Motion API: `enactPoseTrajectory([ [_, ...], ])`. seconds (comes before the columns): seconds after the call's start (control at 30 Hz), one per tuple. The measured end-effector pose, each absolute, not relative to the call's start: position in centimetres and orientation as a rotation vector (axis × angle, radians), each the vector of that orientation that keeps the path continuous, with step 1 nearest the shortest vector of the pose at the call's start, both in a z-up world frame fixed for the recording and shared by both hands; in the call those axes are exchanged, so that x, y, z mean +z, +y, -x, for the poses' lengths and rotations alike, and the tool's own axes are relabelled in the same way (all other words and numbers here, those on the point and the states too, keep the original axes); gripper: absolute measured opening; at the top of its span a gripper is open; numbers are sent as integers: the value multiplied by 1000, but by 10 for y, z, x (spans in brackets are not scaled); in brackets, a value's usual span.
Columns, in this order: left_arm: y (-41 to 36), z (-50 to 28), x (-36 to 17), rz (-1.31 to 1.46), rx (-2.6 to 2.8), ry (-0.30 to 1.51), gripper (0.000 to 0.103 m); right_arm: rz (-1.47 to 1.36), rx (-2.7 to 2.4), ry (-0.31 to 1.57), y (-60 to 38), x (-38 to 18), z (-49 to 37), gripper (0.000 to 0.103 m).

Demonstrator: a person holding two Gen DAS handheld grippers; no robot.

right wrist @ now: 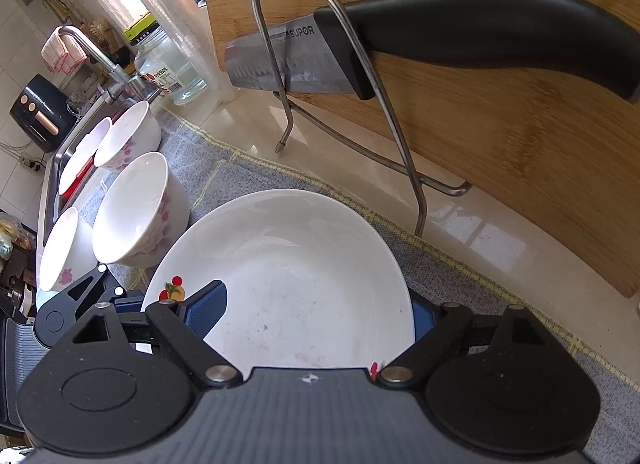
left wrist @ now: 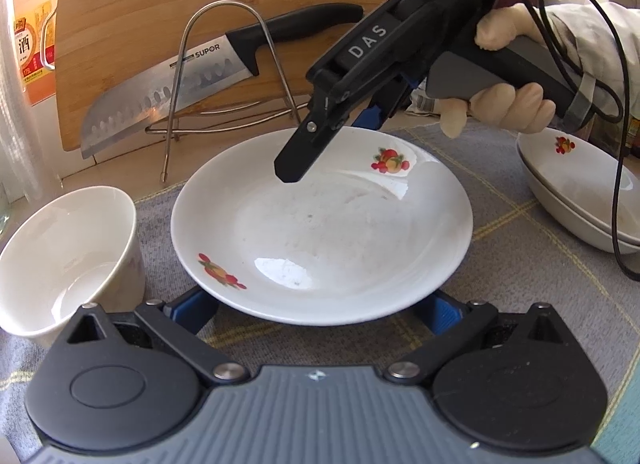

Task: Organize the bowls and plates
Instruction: 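Lift the flower-print plate with the right gripper toward the plate stack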

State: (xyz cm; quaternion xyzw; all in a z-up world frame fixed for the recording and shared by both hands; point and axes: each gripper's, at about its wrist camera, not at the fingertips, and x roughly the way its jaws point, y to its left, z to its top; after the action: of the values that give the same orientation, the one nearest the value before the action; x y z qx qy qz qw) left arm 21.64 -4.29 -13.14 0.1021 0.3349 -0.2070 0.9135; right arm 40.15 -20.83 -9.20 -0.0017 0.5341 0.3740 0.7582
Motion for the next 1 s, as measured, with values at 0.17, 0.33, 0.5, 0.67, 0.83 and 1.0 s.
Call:
enactPoseTrajectory([
  [0.17, -42, -219, -131, -214, -432, 692, 103, 11, 811, 1162, -207, -92, -400, 93],
  [0.33, -41, -220, -130, -216, -435, 698, 102, 13, 809, 1161, -207, -91, -399, 93],
  [0.5, -40, -220, -130, -219, -445, 704, 102, 19, 806, 1160, -208, -89, -395, 93],
  [0.67, -40, -219, -128, -223, -452, 704, 102, 16, 806, 1158, -209, -86, -389, 93],
  [0.83, -41, -218, -124, -235, -460, 702, 102, 16, 800, 1157, -210, -84, -383, 93],
  [1.0, -41, -215, -119, -240, -470, 704, 102, 4, 794, 1151, -212, -78, -374, 93],
])
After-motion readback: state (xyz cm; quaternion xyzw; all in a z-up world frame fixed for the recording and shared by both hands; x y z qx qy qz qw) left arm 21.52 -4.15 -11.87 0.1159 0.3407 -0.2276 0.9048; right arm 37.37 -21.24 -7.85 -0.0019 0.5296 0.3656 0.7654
